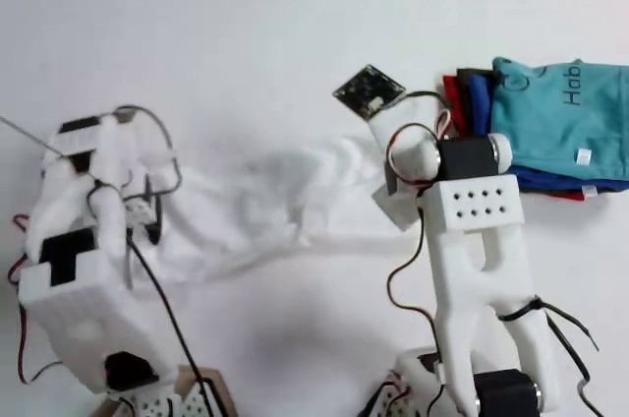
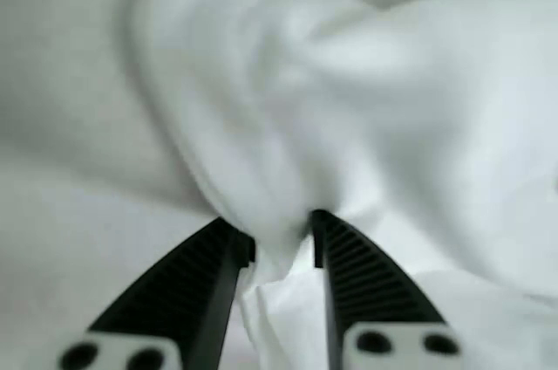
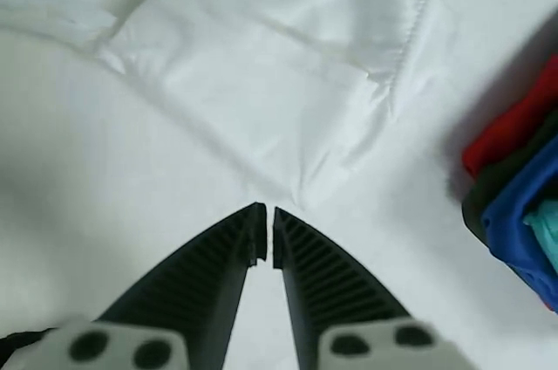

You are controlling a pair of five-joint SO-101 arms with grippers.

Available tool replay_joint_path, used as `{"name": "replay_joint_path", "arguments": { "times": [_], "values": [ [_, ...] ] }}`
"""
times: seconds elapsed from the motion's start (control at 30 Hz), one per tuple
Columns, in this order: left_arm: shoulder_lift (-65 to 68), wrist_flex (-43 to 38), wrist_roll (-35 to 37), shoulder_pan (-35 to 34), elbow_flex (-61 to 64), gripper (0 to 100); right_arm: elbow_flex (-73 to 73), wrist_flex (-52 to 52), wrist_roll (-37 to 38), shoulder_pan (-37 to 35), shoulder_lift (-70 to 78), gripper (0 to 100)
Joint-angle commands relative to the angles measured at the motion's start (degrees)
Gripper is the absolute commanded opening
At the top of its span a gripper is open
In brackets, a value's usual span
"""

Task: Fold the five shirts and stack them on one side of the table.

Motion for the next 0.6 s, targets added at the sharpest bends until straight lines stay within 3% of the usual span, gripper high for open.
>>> {"name": "replay_joint_path", "arguments": {
  "times": [0.0, 0.23, 0.57],
  "values": [
    [3.2, -0.1, 0.0, 3.3, -0.3, 4, -0.3, 0.5, 0.6, 0.7, -2.4, 2.0],
    [3.0, -0.2, -1.4, -2.7, -0.3, 3, -0.3, 0.5, 0.6, 0.7, -3.8, 2.0],
    [3.3, 3.2, -15.8, -25.8, -9.6, 3, 0.0, 0.5, 0.0, 0.7, -4.2, 2.0]
  ]
}}
